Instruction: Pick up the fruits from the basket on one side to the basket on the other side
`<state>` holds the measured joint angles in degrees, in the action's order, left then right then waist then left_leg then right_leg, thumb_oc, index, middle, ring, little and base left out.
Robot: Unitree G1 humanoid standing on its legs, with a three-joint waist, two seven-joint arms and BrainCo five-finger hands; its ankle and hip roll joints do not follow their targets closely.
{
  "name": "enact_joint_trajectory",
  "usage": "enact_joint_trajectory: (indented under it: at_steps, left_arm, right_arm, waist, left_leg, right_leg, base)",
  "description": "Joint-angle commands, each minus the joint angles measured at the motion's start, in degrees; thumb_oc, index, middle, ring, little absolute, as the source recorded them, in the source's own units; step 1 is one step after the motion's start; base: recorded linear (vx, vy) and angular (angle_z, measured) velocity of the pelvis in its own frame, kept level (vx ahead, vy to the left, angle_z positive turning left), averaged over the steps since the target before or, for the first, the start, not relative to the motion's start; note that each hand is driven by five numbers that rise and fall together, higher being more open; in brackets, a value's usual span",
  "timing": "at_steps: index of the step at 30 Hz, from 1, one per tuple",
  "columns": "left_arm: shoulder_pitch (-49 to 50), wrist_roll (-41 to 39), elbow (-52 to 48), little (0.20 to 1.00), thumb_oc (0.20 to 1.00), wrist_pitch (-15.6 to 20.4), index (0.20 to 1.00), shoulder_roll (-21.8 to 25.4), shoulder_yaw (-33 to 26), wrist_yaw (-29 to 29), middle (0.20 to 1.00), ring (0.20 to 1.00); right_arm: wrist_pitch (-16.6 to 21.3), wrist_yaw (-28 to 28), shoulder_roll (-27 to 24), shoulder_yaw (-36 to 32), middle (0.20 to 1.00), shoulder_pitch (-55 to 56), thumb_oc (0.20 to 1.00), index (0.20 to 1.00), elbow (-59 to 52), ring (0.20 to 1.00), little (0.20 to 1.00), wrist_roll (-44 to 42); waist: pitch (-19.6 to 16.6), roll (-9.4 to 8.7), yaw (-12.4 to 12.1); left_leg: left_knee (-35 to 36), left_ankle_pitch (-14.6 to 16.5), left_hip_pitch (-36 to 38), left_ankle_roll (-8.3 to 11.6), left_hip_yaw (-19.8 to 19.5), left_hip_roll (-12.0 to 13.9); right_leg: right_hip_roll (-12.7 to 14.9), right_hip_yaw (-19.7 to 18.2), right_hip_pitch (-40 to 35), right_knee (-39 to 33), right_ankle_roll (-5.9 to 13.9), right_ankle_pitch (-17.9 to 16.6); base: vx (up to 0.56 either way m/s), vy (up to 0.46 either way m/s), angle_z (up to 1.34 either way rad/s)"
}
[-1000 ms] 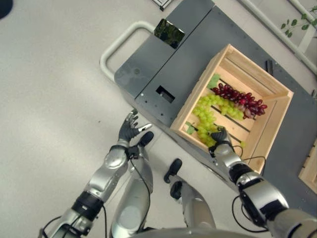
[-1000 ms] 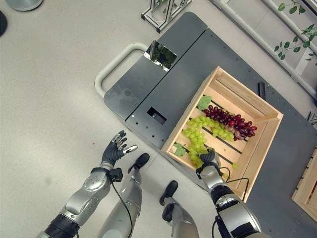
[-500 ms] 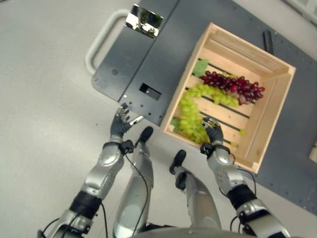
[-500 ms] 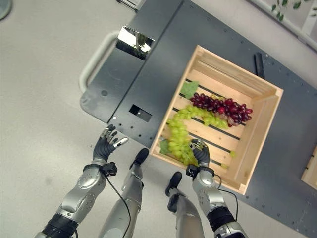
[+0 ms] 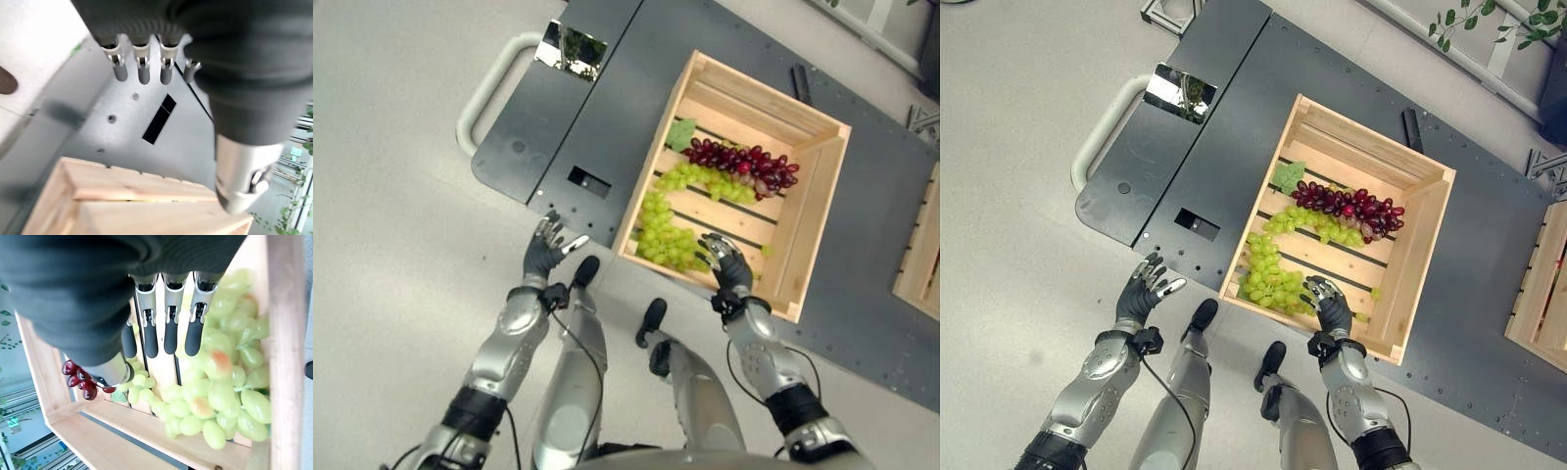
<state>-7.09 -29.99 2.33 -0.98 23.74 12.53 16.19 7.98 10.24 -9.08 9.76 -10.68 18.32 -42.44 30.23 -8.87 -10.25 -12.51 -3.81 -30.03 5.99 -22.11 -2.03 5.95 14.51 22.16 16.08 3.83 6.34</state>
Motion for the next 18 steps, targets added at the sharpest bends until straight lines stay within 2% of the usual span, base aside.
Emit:
enact_joint_trajectory:
  at_steps: [1,5,6,7,9,12,14,18]
  left_arm:
    - [0.57,3.08,-5.07,1.0,1.0,0.93,1.0,-0.12,-2.57,-0.95,1.0,1.0]
    - [0.13,3.62,-4.8,1.0,1.0,0.71,1.0,-0.6,-2.75,-0.38,1.0,1.0]
    - [0.05,4.06,-4.69,1.0,1.0,0.53,1.0,-0.63,-2.94,-0.09,1.0,1.0]
    - [-0.12,4.32,-4.75,1.0,1.0,0.61,1.0,-0.62,-3.23,0.11,1.0,1.0]
    - [-0.07,5.16,-5.04,1.0,1.0,0.79,1.0,-0.69,-3.83,0.77,1.0,1.0]
    - [-0.86,5.86,-5.27,1.0,1.0,1.21,1.0,-0.82,-3.82,1.49,1.0,1.0]
    - [-0.83,6.23,-5.84,1.0,1.0,1.54,1.0,-0.47,-3.79,1.77,1.0,1.0]
    - [-0.69,6.4,-5.93,1.0,1.0,1.66,1.0,-0.29,-3.5,1.74,1.0,1.0]
  right_arm:
    - [-0.76,-0.27,0.8,-0.67,0.2,2.38,0.2,0.2,-3.04,0.2,0.2,-2.12]
    - [-1.08,0.39,0.9,-0.66,0.2,2.22,0.2,0.2,-3.5,0.2,0.2,-0.04]
    - [-1.92,2.02,-0.1,-0.78,0.429,1.8,0.429,0.429,-3.99,0.429,0.429,5.06]
    - [-2.76,2.59,-0.92,-1.17,1.0,1.25,1.0,1.0,-5.11,1.0,1.0,9.0]
    - [-4.58,4.05,-3.01,-1.85,1.0,0.57,1.0,1.0,-7.23,1.0,1.0,17.54]
    - [-5.49,7.22,-4.77,-3.31,1.0,-1.56,1.0,1.0,-8.54,1.0,1.0,25.37]
    - [-5.61,9.1,-6.04,-4.39,1.0,-3.09,1.0,1.0,-10.27,1.0,1.0,28.74]
    - [-5.6,9.85,-7.05,-5.94,1.0,-4.29,1.0,1.0,-11.37,1.0,1.0,29.15]
  waist:
    - [-0.43,-0.49,0.42]
    - [-0.43,-0.46,0.6]
    - [-0.43,-0.49,0.63]
    - [-0.43,-0.48,0.72]
    - [-0.43,-0.67,0.81]
    - [-0.43,-0.65,0.94]
    - [-0.43,-0.83,0.95]
    - [-0.43,-1.1,0.96]
  left_leg:
    - [7.37,-2.09,0.72,-4.49,0.43,-2.95]
    - [7.34,-1.83,0.88,-4.71,0.79,-2.84]
    - [7.33,-1.77,0.79,-4.76,0.82,-2.77]
    - [7.36,-2.13,0.36,-4.83,0.83,-2.78]
    - [7.39,-1.59,0.84,-4.91,0.95,-2.58]
    - [7.55,-1.83,0.44,-5.09,0.84,-2.52]
    - [7.65,-1.63,0.72,-5.23,0.81,-2.45]
    - [7.71,-1.54,0.86,-5.28,0.66,-2.44]
  right_leg:
    - [3.83,-1.19,3.31,-4.11,1.93,-5.17]
    - [3.65,-1.45,3.55,-3.91,1.88,-5.0]
    - [3.59,-1.56,3.68,-3.88,1.85,-4.92]
    - [3.55,-1.51,4.06,-4.03,1.91,-5.35]
    - [3.53,-1.54,3.76,-3.78,1.86,-4.71]
    - [3.53,-1.42,4.05,-3.94,1.96,-4.98]
    - [3.48,-1.32,4.08,-3.86,2.04,-4.89]
    - [3.46,-1.32,3.96,-4.0,2.14,-4.94]
  base:
    - [0.0,0.0,0.0]
    - [0.0,0.0,0.0]
    - [0.0,0.0,0.0]
    - [0.0,0.0,0.0]
    - [0.02,-0.016,-0.01]
    - [0.01,-0.008,-0.01]
    - [0.02,-0.018,0.0]
    - [0.0,0.0,0.0]
